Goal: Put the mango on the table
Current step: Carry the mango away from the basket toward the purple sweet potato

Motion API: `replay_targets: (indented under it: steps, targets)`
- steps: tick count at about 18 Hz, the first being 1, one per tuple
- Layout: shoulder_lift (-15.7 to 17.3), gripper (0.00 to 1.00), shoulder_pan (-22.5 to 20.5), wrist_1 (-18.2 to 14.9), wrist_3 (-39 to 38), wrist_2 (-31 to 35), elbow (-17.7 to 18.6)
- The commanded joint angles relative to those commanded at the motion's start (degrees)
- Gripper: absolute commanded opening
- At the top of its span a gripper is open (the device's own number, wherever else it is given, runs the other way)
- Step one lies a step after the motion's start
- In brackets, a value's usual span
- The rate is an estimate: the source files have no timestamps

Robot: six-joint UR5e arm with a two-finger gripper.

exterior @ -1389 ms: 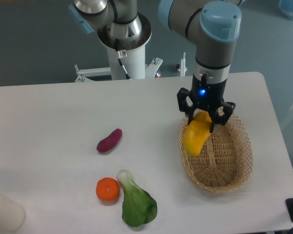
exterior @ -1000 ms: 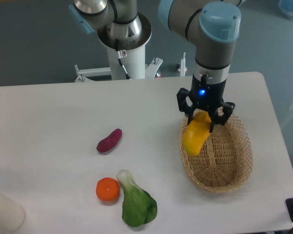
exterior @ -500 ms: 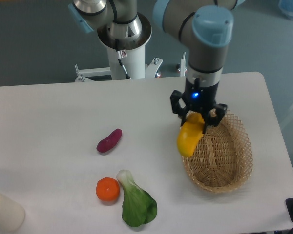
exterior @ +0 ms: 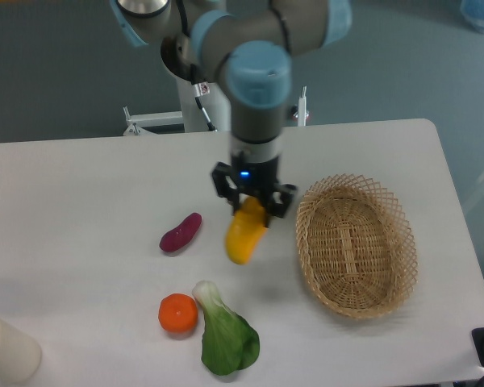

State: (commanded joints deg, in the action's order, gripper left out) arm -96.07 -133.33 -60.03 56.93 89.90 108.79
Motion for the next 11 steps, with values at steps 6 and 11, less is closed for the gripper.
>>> replay_targets:
  steps: [6, 11]
  targets:
    - [1.2, 0.39, 0.1, 0.1, 10.8, 1.6, 4.8]
    - [0.4, 0.39, -0.5, 0.4, 17.8, 5.4, 8.5]
